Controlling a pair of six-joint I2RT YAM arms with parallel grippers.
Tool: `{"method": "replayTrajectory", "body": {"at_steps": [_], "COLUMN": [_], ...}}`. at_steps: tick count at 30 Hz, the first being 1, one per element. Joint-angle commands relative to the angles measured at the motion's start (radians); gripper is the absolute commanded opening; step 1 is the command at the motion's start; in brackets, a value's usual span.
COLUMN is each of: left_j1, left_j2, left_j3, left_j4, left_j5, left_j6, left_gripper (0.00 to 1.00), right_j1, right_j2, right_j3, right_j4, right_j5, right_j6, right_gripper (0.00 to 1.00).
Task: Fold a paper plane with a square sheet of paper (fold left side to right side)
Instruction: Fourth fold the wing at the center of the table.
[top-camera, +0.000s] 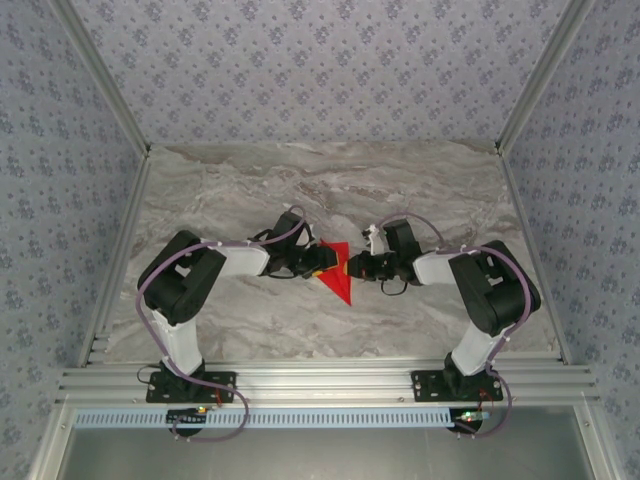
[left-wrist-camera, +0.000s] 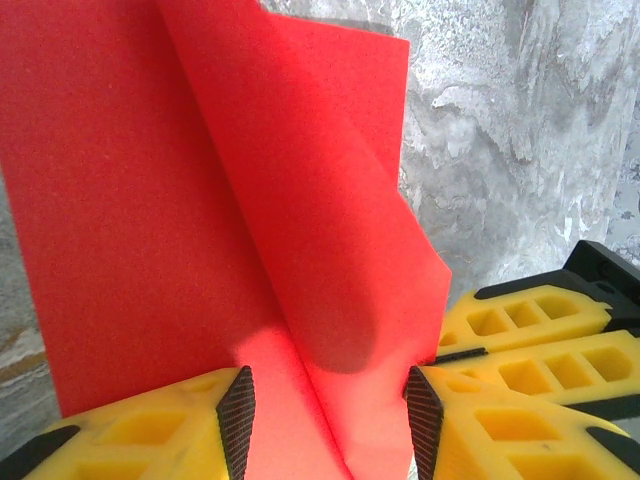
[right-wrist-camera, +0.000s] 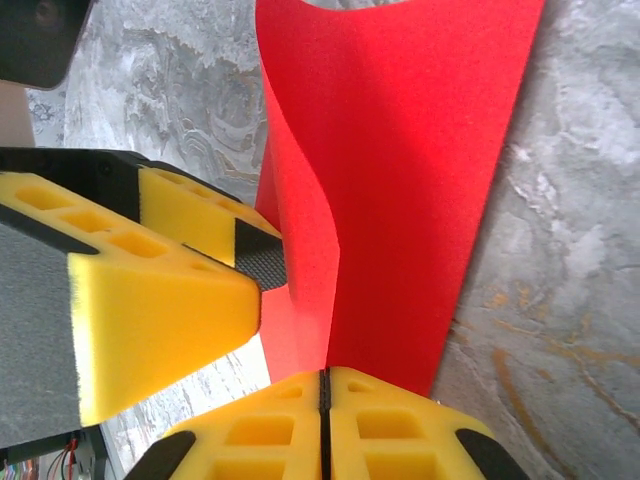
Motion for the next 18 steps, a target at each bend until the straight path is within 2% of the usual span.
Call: {"method": "replayTrajectory", "body": {"at_steps": [1, 18], "left_j1": [-0.001, 0.000], "left_j2": [0.015, 0.014], "left_j3": [-0.002, -0.002], "left_j4": [-0.059, -0.059], "left_j5": [-0.035, -0.031], "left_j6": [0.026, 0.028], "left_gripper": [0.47, 0.47], "right_j1": [-0.012, -0.007], "right_j2": [0.019, 0.076], "right_j3": [0.017, 0.054], "right_j4": [-0.048, -0.119], "right_j5": [0.019, 0.052], "right_j6": [-0.033, -0.073], "right_gripper": [0.10, 0.10]}}
